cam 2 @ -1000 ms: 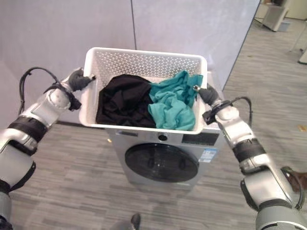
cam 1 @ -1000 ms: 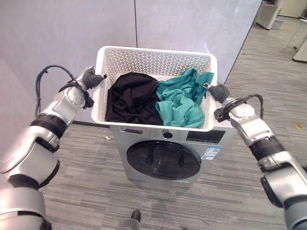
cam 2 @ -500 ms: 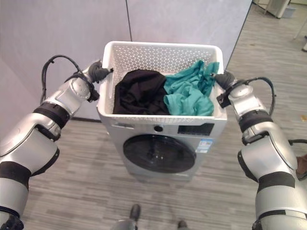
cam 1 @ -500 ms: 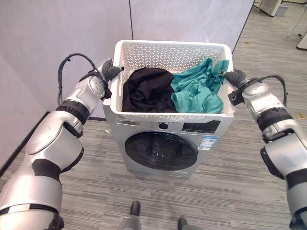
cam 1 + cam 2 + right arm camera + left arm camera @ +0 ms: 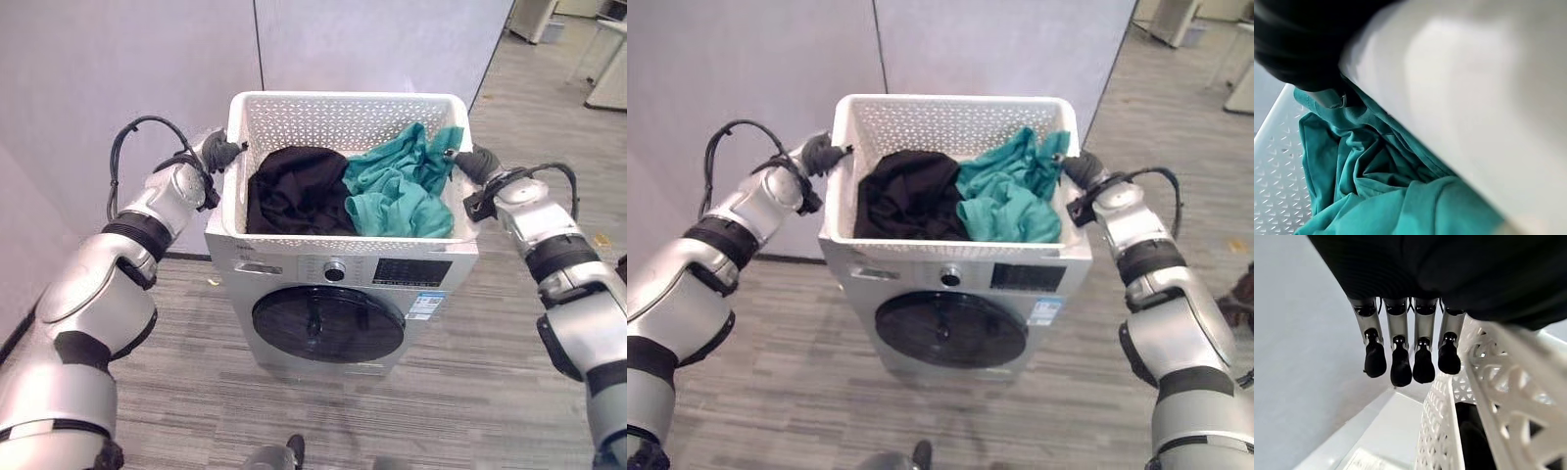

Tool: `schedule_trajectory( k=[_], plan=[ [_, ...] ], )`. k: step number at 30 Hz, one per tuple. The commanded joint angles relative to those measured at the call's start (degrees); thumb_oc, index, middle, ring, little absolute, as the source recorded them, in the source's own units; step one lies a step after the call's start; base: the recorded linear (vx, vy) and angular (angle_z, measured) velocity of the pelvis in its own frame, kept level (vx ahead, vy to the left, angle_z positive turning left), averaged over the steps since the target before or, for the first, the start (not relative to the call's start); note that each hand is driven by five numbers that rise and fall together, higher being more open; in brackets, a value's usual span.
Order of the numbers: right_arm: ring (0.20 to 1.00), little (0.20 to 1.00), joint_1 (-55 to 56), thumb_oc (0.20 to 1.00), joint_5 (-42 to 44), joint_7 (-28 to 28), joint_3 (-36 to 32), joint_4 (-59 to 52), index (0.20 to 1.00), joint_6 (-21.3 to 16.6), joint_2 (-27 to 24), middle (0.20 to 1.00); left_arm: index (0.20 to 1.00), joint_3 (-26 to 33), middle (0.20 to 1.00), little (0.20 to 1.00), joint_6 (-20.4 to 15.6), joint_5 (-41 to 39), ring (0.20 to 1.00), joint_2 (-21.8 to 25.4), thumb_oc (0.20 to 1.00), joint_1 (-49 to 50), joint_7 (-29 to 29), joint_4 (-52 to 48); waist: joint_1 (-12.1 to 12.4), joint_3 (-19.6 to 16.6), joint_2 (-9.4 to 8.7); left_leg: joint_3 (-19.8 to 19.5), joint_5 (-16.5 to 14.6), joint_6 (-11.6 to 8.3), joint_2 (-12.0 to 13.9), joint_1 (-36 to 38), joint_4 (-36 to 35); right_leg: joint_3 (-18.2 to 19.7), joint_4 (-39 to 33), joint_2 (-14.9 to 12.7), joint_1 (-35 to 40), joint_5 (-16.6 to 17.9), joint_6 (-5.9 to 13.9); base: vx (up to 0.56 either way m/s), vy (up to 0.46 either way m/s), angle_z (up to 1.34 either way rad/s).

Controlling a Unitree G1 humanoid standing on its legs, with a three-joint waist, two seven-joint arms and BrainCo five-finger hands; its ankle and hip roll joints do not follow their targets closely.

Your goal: Grab the laundry basket,head to the washer,open it,put in the laundry and shut it.

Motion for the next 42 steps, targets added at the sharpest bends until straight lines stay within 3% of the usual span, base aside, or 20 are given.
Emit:
schedule_trajectory(
  k=[1,3,4,7,8,16,24,30,31,32,33,34,35,36,37,42],
  plan=[
    [0.200,0.200,2.4,0.200,-3.0,-1.8,2.7,10.4,0.200,1.4,-2.6,0.200,0.200,3.9,0.200,0.200,1.5,2.3,0.200,5.9,0.200,-5.1,2.0,7.6,2.1,-0.1,2.99,-0.2,0.7,-2.23,3.1,1.0,-4.5,-5.4,-17.8,-3.1,5.9,9.6,2.18,0.18,-0.033,-0.28],
    [0.200,0.200,1.7,0.200,-3.3,-1.3,2.8,11.9,0.200,1.6,-2.8,0.200,0.200,3.7,0.200,0.200,1.5,2.7,0.200,6.0,0.200,-5.3,2.0,7.9,1.7,0.1,3.51,-0.1,0.3,-2.48,3.6,2.2,-5.2,-6.8,-21.5,-3.9,5.9,10.6,2.59,0.16,-0.043,-0.17],
    [0.200,0.200,0.6,0.200,-4.2,-0.4,3.7,13.7,0.200,1.8,-4.0,0.200,0.200,3.0,0.200,0.200,1.5,3.9,0.200,6.1,0.200,-6.9,2.4,8.7,1.0,0.5,2.27,0.1,-0.9,-2.70,2.7,3.3,-5.0,-5.5,-25.5,-4.6,6.5,12.7,3.57,0.14,-0.046,-0.16],
    [0.200,0.200,0.8,0.200,-3.9,-0.4,3.5,13.4,0.200,1.9,-3.9,0.200,0.200,2.8,0.200,0.200,1.6,4.2,0.200,6.2,0.200,-7.3,2.5,8.9,1.2,0.4,1.58,0.4,-1.3,-2.64,2.4,3.7,-5.0,-5.9,-26.3,-4.9,7.7,13.1,3.71,0.12,-0.063,0.06],
    [0.200,0.200,1.6,0.200,-3.6,-0.2,3.2,13.9,0.200,2.0,-3.7,0.200,0.200,2.8,0.200,0.200,1.6,4.4,0.200,6.3,0.200,-7.4,2.5,9.2,1.7,-0.4,0.45,0.6,-1.7,-2.90,2.6,4.2,-5.1,-6.8,-26.9,-4.7,9.0,13.9,4.24,0.16,-0.114,0.23],
    [0.200,0.200,1.3,0.200,-3.8,0.5,4.2,16.8,0.200,2.2,-4.1,0.200,0.200,2.0,0.200,0.200,1.3,5.0,0.200,4.3,0.200,-9.1,3.1,10.4,1.9,-0.7,-0.96,-1.4,-0.7,-4.77,5.1,3.5,-7.4,-8.2,-31.1,-1.1,10.8,12.0,3.53,0.09,-0.111,0.04],
    [0.200,0.200,-6.0,0.200,-3.9,0.1,8.7,17.9,0.200,2.0,0.9,0.200,0.200,-0.9,0.200,0.200,1.7,5.7,0.200,2.0,0.200,-14.3,4.0,13.4,1.9,0.8,-2.03,-0.9,-1.4,-4.72,5.4,1.7,-6.5,-7.5,-32.7,-0.4,9.8,12.2,3.49,0.04,-0.004,-0.02],
    [0.200,0.200,-13.1,0.200,-1.7,-1.5,11.5,16.8,0.200,1.2,3.7,0.200,0.200,-2.8,0.200,0.200,1.0,3.7,0.200,0.6,0.200,-21.1,6.0,14.6,1.3,3.8,-3.03,0.2,-1.3,-4.61,4.2,-5.7,-3.5,-5.6,-33.9,-1.2,5.2,14.5,3.96,-0.11,0.039,-0.06],
    [0.200,0.200,-14.4,0.200,-1.0,-1.8,11.7,16.9,0.200,1.1,4.0,0.200,0.266,-2.4,0.266,0.266,0.9,2.8,0.266,0.5,0.266,-21.7,6.3,15.1,1.2,4.1,-3.32,0.3,-1.4,-4.60,4.0,-7.0,-2.9,-5.2,-33.9,-1.2,4.3,14.7,3.92,-0.12,0.029,-0.14],
    [0.200,0.200,-15.7,0.200,0.0,-2.6,11.5,17.6,0.200,1.1,4.1,0.200,1.000,-1.8,1.000,1.000,0.8,1.1,1.000,0.0,1.000,-23.4,7.4,15.5,1.0,4.9,-3.66,0.4,-1.3,-4.62,3.8,-8.6,-2.1,-5.0,-34.0,-1.5,3.4,14.9,3.88,-0.07,0.028,-0.13],
    [0.338,0.338,-15.7,0.338,0.1,-2.6,11.5,17.6,0.338,1.1,4.1,0.338,1.000,-1.8,1.000,1.000,0.8,1.1,1.000,-0.1,1.000,-23.5,7.4,15.5,1.0,4.8,-3.67,0.4,-1.4,-4.61,3.8,-8.7,-2.0,-5.0,-34.0,-1.5,3.3,15.0,3.88,-0.06,0.015,-0.15],
    [0.529,0.529,-16.2,0.529,0.5,-2.8,11.4,18.1,0.529,1.2,4.3,0.529,1.000,-1.7,1.000,1.000,0.7,0.7,1.000,-0.3,1.000,-24.0,7.6,16.0,0.8,5.1,-3.81,0.5,-1.4,-4.66,3.6,-9.3,-1.7,-4.9,-34.0,-1.5,2.9,15.1,3.86,-0.04,0.001,-0.12],
    [0.787,0.787,-16.7,0.787,1.0,-2.9,11.3,18.4,0.787,1.2,4.5,0.787,1.000,-1.5,1.000,1.000,0.7,0.4,1.000,-0.5,1.000,-24.6,8.0,16.3,0.7,5.4,-4.01,0.5,-1.5,-4.66,3.5,-10.0,-1.2,-4.8,-33.9,-1.5,2.6,15.2,3.83,-0.05,-0.001,-0.08],
    [0.959,0.959,-17.1,0.959,1.5,-3.0,11.2,18.7,0.959,1.2,4.7,0.959,1.000,-1.4,1.000,1.000,0.7,0.3,1.000,-0.8,1.000,-25.4,8.6,16.6,0.6,5.6,-4.12,0.5,-1.6,-4.65,3.5,-10.5,-0.9,-4.6,-33.9,-1.6,2.3,15.3,3.77,-0.03,0.004,0.03],
    [1.000,1.000,-17.6,1.000,1.8,-3.2,11.1,19.3,1.000,1.2,5.0,1.000,1.000,-1.2,1.000,1.000,0.7,0.0,1.000,-1.3,1.000,-25.9,8.9,16.9,0.4,5.7,-4.15,0.6,-1.6,-4.65,3.4,-10.8,-0.6,-4.5,-33.8,-1.6,2.1,15.3,3.70,-0.03,0.000,0.12],
    [1.000,1.000,-20.1,1.000,3.4,-3.4,11.1,22.7,1.000,1.4,7.5,1.000,1.000,0.9,1.000,1.000,0.2,-3.6,1.000,-3.5,1.000,-29.3,10.7,17.7,0.2,6.3,-4.05,0.6,-1.4,-4.68,3.3,-11.7,-0.9,-4.1,-33.9,-1.6,1.0,15.5,3.44,-0.02,-0.001,0.10]
  ],
)
